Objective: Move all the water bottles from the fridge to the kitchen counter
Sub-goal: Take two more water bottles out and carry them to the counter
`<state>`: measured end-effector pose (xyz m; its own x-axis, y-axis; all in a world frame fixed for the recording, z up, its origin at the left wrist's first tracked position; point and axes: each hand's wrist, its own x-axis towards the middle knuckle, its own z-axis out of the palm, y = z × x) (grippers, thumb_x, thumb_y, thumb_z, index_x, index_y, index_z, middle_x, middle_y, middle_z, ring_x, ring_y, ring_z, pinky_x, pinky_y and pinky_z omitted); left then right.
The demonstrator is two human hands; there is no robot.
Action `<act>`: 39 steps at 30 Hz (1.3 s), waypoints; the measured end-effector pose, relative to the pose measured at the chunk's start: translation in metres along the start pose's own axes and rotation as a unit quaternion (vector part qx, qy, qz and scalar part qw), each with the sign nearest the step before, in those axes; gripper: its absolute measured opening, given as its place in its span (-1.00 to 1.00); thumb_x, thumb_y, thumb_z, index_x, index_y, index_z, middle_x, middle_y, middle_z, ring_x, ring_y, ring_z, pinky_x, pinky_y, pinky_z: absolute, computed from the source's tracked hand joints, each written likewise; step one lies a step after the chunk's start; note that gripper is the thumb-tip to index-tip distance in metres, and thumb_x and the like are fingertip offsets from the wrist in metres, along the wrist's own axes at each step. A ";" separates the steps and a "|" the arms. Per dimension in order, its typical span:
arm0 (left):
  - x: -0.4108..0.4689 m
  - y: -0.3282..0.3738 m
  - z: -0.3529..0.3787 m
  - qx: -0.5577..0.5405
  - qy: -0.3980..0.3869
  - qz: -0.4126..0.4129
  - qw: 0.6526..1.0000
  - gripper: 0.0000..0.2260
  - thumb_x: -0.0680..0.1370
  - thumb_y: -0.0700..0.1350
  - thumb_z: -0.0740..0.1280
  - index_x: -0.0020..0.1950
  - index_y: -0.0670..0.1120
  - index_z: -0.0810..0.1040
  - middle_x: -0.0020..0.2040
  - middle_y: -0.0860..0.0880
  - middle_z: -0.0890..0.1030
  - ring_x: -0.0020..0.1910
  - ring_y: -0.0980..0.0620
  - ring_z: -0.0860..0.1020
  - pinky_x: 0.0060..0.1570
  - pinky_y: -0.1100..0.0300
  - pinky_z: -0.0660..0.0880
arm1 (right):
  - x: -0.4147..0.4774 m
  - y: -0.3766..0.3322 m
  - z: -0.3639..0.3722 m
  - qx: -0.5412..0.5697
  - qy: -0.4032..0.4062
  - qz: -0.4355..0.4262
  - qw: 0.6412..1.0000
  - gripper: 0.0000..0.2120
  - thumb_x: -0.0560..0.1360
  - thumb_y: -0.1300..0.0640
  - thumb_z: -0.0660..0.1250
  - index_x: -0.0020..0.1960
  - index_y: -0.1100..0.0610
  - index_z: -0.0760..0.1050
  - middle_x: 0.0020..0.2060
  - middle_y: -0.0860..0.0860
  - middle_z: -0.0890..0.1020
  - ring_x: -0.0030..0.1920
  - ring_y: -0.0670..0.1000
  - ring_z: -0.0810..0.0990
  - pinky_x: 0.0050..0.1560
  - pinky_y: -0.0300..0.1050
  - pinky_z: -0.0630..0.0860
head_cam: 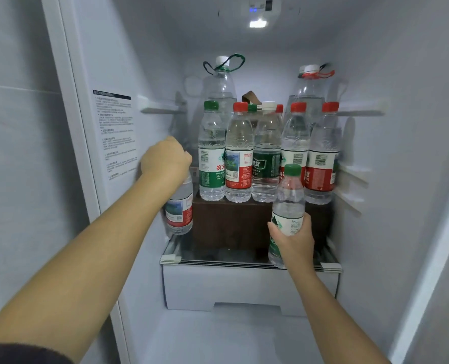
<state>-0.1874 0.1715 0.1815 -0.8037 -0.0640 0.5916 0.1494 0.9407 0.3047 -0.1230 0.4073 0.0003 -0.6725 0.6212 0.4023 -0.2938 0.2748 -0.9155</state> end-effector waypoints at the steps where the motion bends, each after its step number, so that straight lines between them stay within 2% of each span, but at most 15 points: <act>1: -0.004 0.000 -0.006 0.003 0.032 0.020 0.999 -0.74 0.59 -0.08 0.20 0.13 -0.25 0.46 0.08 -0.27 0.57 0.05 -0.28 0.52 -0.14 0.03 0.34 | 0.000 0.000 0.000 -0.001 -0.001 0.000 1.000 -0.45 0.38 0.14 0.55 0.24 -0.01 0.34 0.01 -0.09 0.54 0.00 -0.05 0.55 0.00 -0.14 0.48; 3: -0.011 0.004 -0.018 0.001 0.077 0.060 0.995 -0.79 0.58 -0.05 0.20 0.01 -0.20 0.45 -0.11 -0.22 0.53 -0.14 -0.22 0.46 -0.22 0.05 0.31 | 0.000 -0.001 0.001 -0.002 0.000 -0.002 1.000 -0.44 0.38 0.14 0.55 0.27 0.02 0.35 0.05 -0.06 0.54 0.03 -0.03 0.54 -0.01 -0.16 0.47; 5: -0.017 0.009 -0.023 -0.012 0.082 0.088 0.993 -0.81 0.56 -0.02 0.21 -0.06 -0.16 0.41 -0.19 -0.14 0.46 -0.20 -0.16 0.40 -0.24 0.07 0.30 | 0.000 -0.002 0.001 -0.004 -0.001 -0.002 1.000 -0.43 0.38 0.13 0.55 0.28 0.02 0.34 0.05 -0.07 0.52 0.04 -0.03 0.53 -0.02 -0.17 0.46; 11: -0.046 0.033 0.001 -0.083 0.029 0.131 0.987 -0.80 0.55 0.01 0.21 -0.11 -0.12 0.42 -0.25 -0.06 0.50 -0.28 -0.07 0.44 -0.37 0.13 0.30 | -0.002 -0.002 -0.002 -0.003 -0.003 0.003 1.000 -0.47 0.38 0.14 0.55 0.21 -0.02 0.34 -0.04 -0.15 0.52 0.00 -0.05 0.54 -0.02 -0.15 0.47; 13: -0.053 0.043 0.015 -0.102 0.024 0.145 0.984 -0.80 0.57 0.02 0.20 -0.11 -0.10 0.42 -0.24 -0.05 0.53 -0.27 -0.07 0.51 -0.33 0.11 0.42 | -0.002 -0.002 -0.002 -0.002 -0.006 0.004 1.000 -0.45 0.37 0.14 0.56 0.24 0.01 0.35 -0.03 -0.14 0.53 -0.01 -0.07 0.55 0.00 -0.13 0.49; 15: -0.055 0.051 0.025 -0.103 0.020 0.143 0.984 -0.79 0.58 0.04 0.20 -0.07 -0.10 0.42 -0.21 -0.03 0.51 -0.24 -0.08 0.50 -0.27 0.09 0.43 | -0.002 -0.002 -0.002 -0.004 -0.008 0.005 1.000 -0.44 0.37 0.14 0.56 0.26 0.01 0.35 -0.01 -0.12 0.53 0.00 -0.07 0.54 0.00 -0.14 0.49; 17: -0.055 0.056 0.033 -0.107 0.016 0.138 0.985 -0.78 0.59 0.06 0.20 -0.03 -0.09 0.41 -0.19 -0.01 0.45 -0.23 -0.06 0.42 -0.25 0.10 0.34 | -0.001 -0.002 -0.002 -0.006 -0.009 0.007 1.000 -0.44 0.37 0.13 0.56 0.25 -0.01 0.34 -0.01 -0.13 0.52 0.00 -0.08 0.53 -0.01 -0.16 0.48; 19: -0.054 0.058 0.042 -0.131 0.018 0.133 0.982 -0.78 0.58 0.10 0.20 -0.06 -0.06 0.37 -0.16 0.01 0.45 -0.22 -0.04 0.42 -0.24 0.11 0.33 | -0.001 -0.002 -0.002 -0.006 -0.007 0.006 1.000 -0.44 0.38 0.14 0.55 0.23 -0.05 0.32 -0.04 -0.20 0.51 -0.04 -0.15 0.52 -0.03 -0.19 0.45; 23: -0.059 0.054 0.067 -0.244 -0.008 0.059 0.968 -0.69 0.50 0.21 0.25 0.08 0.01 0.44 -0.02 0.05 0.49 -0.09 0.00 0.51 -0.13 0.06 0.48 | -0.002 -0.002 -0.002 -0.005 -0.006 0.003 1.000 -0.45 0.38 0.15 0.55 0.21 -0.08 0.31 -0.06 -0.27 0.49 -0.07 -0.25 0.49 -0.08 -0.27 0.41; 25: -0.072 0.053 0.081 -0.330 -0.017 0.029 0.943 -0.66 0.46 0.20 0.30 0.13 0.06 0.43 0.01 0.08 0.52 -0.04 0.02 0.53 -0.06 0.01 0.54 | -0.003 -0.002 -0.002 -0.005 -0.007 0.003 1.000 -0.44 0.38 0.15 0.55 0.22 -0.09 0.31 -0.05 -0.27 0.49 -0.06 -0.26 0.49 -0.10 -0.29 0.41; 27: -0.087 0.054 0.091 -0.412 -0.020 0.020 0.911 -0.65 0.43 0.15 0.38 0.15 0.10 0.40 0.02 0.12 0.56 -0.03 0.08 0.56 -0.03 0.04 0.55 | -0.003 -0.002 -0.002 -0.005 -0.004 0.002 1.000 -0.44 0.38 0.15 0.55 0.22 -0.08 0.32 -0.05 -0.27 0.50 -0.05 -0.27 0.49 -0.11 -0.29 0.42; 32: -0.108 0.045 0.111 -0.514 -0.027 -0.029 0.857 -0.42 0.38 0.07 0.51 0.31 0.12 0.33 0.17 0.14 0.55 0.11 0.13 0.54 0.12 0.17 0.49 | -0.003 -0.002 -0.003 -0.019 -0.004 -0.002 1.000 -0.44 0.36 0.14 0.57 0.21 -0.06 0.33 -0.05 -0.26 0.52 -0.06 -0.28 0.50 -0.12 -0.31 0.41; 35: -0.120 0.038 0.126 -0.529 -0.053 -0.052 0.845 -0.36 0.36 0.01 0.55 0.34 0.06 0.33 0.14 0.07 0.58 0.03 0.15 0.58 0.01 0.28 0.47 | -0.004 -0.002 -0.003 -0.029 0.002 0.001 1.000 -0.44 0.34 0.12 0.57 0.21 -0.06 0.34 -0.05 -0.24 0.54 -0.05 -0.27 0.52 -0.15 -0.37 0.41; 39: -0.131 0.030 0.141 -0.525 -0.060 -0.059 0.847 -0.39 0.34 -0.06 0.58 0.31 -0.02 0.38 0.09 0.08 0.57 0.02 0.13 0.56 -0.15 0.55 0.36 | -0.011 0.002 -0.004 -0.053 0.001 0.010 0.999 -0.41 0.34 0.15 0.58 0.25 -0.02 0.35 -0.06 -0.23 0.54 -0.07 -0.29 0.52 -0.21 -0.48 0.40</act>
<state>-0.1590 0.2552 0.0078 -0.8920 -0.0429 0.4499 0.4434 0.1105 0.8895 -0.1136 0.4044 -0.0058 -0.6755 0.6295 0.3839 -0.2073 0.3376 -0.9182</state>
